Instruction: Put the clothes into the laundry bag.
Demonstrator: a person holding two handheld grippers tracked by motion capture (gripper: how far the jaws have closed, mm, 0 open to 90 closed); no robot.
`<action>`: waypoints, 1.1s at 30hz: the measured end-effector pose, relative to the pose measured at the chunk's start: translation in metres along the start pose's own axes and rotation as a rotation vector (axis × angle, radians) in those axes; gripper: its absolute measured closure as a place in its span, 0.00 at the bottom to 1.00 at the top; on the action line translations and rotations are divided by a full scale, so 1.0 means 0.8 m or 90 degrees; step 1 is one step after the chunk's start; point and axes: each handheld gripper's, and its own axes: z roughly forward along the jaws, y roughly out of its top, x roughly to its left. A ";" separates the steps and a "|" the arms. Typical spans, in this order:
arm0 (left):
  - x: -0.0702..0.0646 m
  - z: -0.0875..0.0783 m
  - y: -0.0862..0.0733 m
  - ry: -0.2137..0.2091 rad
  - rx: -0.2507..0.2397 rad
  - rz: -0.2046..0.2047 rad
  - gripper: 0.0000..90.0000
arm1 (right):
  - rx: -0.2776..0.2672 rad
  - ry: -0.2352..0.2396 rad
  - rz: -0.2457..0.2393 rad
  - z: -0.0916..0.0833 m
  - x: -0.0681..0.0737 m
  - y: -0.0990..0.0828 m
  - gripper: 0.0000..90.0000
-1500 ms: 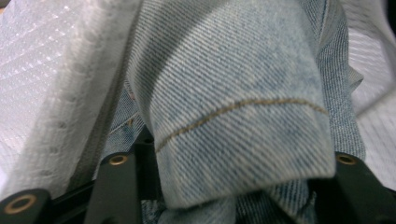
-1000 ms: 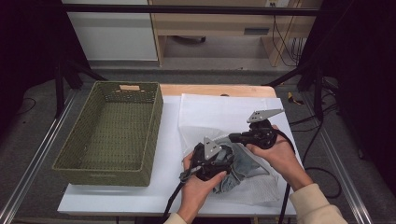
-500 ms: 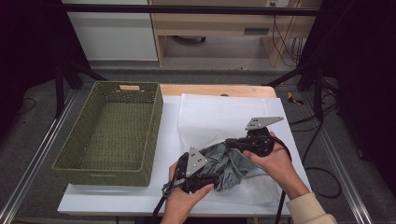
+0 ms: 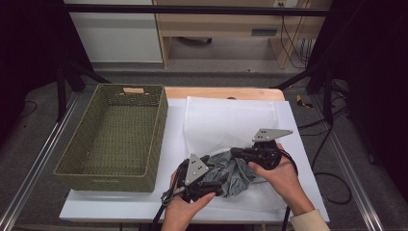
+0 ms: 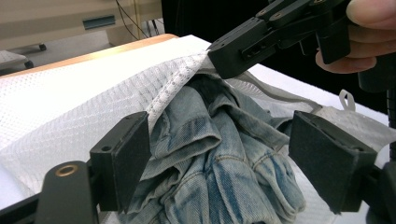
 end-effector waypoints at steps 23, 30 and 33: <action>0.004 -0.032 -0.017 0.011 -0.003 -0.005 0.28 | -0.024 -0.021 -0.018 -0.006 0.035 -0.034 0.99; 0.000 -0.040 -0.026 -0.008 0.005 -0.004 0.41 | -0.024 -0.013 -0.014 -0.002 0.037 -0.043 0.99; -0.007 -0.040 -0.028 -0.009 0.012 0.011 0.49 | -0.020 -0.011 -0.012 0.001 0.036 -0.047 0.99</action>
